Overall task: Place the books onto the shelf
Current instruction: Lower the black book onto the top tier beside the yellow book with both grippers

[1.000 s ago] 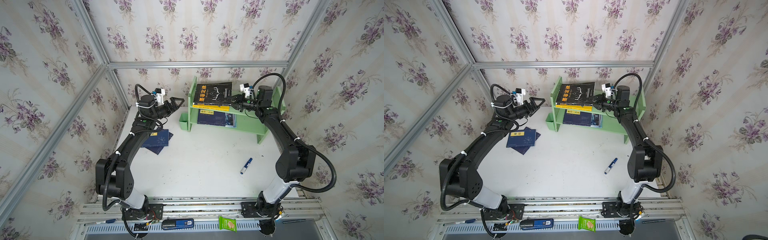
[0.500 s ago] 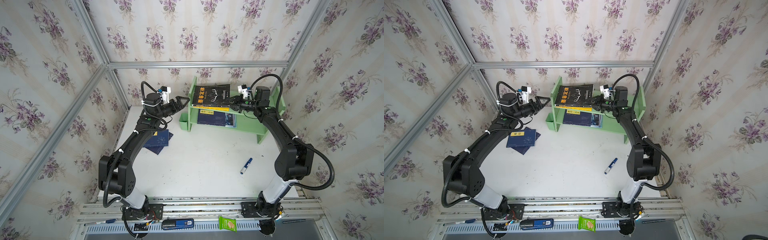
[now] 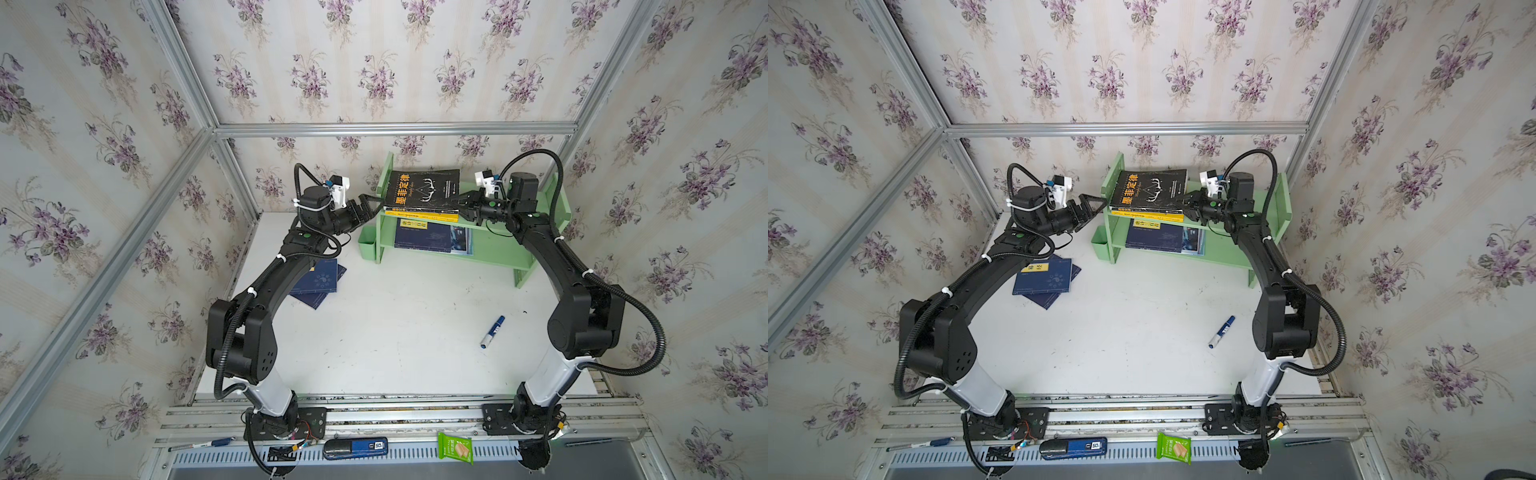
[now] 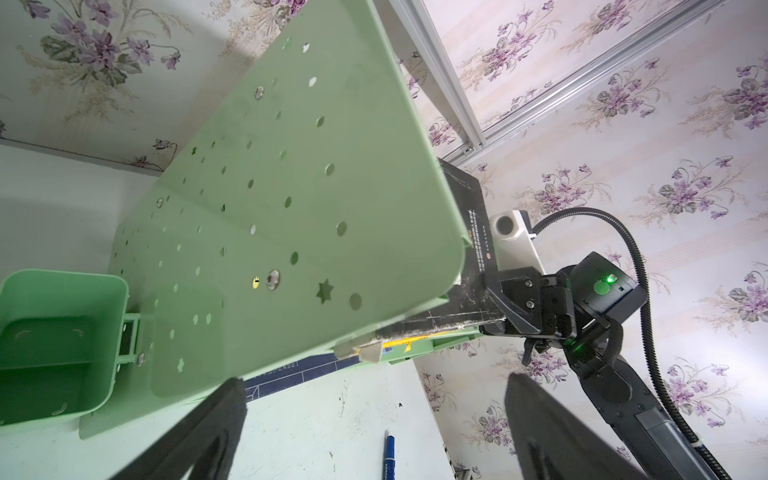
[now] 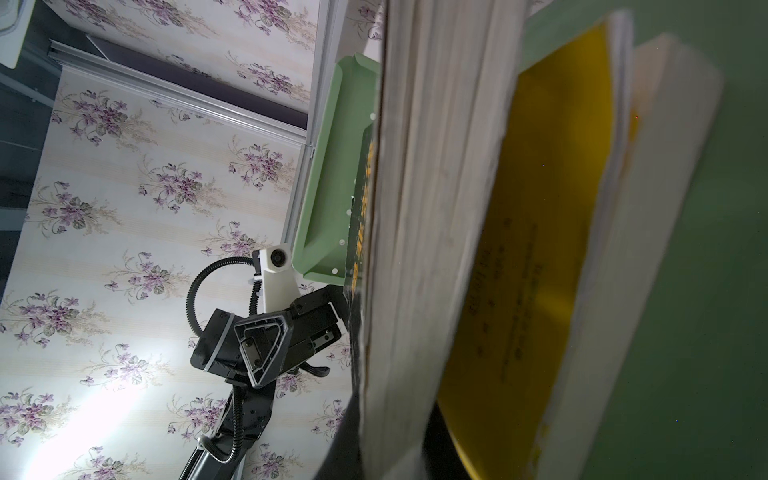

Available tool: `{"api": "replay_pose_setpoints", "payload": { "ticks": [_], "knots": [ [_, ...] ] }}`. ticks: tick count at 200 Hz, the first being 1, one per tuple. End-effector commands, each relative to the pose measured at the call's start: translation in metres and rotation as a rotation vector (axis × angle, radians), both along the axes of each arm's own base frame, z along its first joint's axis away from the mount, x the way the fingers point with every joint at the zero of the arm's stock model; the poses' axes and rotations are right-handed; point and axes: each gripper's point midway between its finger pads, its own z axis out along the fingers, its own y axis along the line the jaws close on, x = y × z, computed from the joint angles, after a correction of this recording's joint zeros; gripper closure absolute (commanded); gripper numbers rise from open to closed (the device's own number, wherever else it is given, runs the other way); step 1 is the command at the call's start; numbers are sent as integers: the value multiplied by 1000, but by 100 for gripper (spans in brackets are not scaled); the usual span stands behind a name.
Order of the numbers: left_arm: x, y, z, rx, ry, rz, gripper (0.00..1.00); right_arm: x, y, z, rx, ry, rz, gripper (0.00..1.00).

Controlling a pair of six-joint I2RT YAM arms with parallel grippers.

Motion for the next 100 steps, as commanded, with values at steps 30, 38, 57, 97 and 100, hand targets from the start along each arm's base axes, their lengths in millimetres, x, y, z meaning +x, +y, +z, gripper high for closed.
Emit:
{"api": "replay_pose_setpoints", "payload": {
  "ticks": [30,38,57,97,100],
  "knots": [
    [7,-8,7,-1,-27,-8,1,2,-1,16,-22,-78,0,99],
    [8,-8,6,0,-24,-4,1,1,-1,15,-29,-77,3,99],
    [10,-12,5,1,-18,-5,1,-1,-2,15,-35,-76,3,99],
    [13,-16,2,-2,-7,-11,1,-1,-4,13,-29,-69,6,99],
    [13,-15,1,-2,-6,-10,1,-1,-4,12,-29,-69,7,99]
  ]
}}
